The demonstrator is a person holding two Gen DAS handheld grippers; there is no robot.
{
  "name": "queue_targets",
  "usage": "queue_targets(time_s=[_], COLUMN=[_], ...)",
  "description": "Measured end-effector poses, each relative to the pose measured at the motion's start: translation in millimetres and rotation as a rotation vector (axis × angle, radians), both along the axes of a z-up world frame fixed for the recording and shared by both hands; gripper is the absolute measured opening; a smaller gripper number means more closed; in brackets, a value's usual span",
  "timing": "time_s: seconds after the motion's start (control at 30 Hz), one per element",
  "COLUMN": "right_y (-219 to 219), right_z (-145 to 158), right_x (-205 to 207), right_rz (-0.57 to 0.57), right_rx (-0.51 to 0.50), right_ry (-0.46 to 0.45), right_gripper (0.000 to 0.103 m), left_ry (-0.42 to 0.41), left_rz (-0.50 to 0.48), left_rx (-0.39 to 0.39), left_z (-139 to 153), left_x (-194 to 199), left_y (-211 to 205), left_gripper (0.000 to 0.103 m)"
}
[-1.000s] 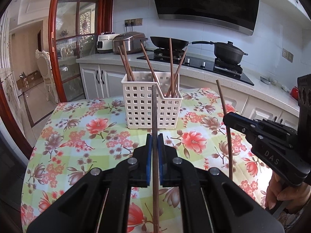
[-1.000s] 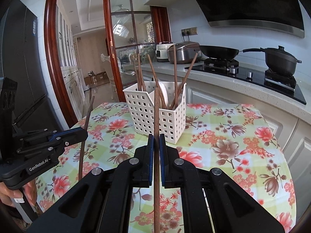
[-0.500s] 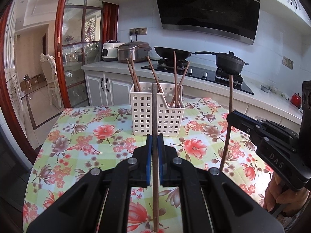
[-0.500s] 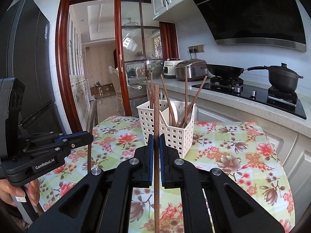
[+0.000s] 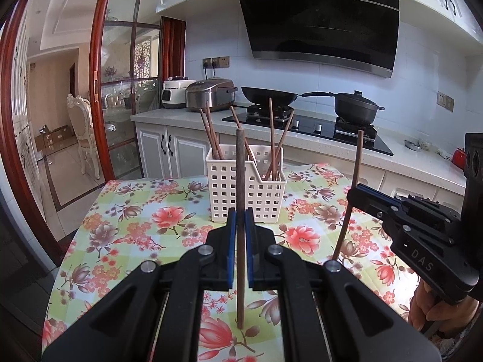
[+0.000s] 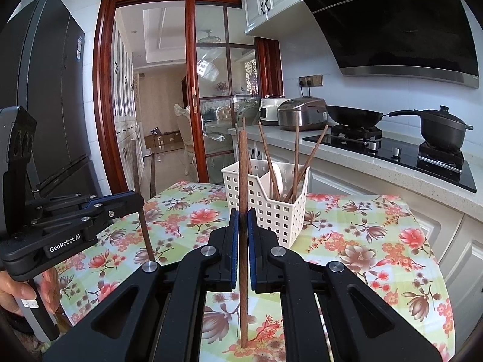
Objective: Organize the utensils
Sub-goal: 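Lift both chopsticks upright and carry them above the white caddy with both grippers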
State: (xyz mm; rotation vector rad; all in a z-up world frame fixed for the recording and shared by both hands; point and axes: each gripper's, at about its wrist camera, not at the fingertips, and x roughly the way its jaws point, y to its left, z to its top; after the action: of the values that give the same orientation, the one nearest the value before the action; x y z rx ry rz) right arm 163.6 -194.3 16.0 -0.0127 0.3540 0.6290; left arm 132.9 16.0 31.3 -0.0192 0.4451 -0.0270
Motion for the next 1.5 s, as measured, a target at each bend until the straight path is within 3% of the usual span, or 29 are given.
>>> queue_targets(time_s=[1.03, 1.5], right_y=[5, 11], right_z=[9, 40], right_x=[-1, 22], right_rz=[0.023, 0.011], right_rx=[0.008, -0.008], right_ry=[-0.038, -0.088], right_gripper=[0.006, 0.006], left_ry=[-0.012, -0.046], left_rz=[-0.025, -0.053], left_rx=[-0.004, 0.004], left_z=[11, 47], left_x=[-2, 19], left_y=[-2, 8], left_gripper=[0.006, 0.006])
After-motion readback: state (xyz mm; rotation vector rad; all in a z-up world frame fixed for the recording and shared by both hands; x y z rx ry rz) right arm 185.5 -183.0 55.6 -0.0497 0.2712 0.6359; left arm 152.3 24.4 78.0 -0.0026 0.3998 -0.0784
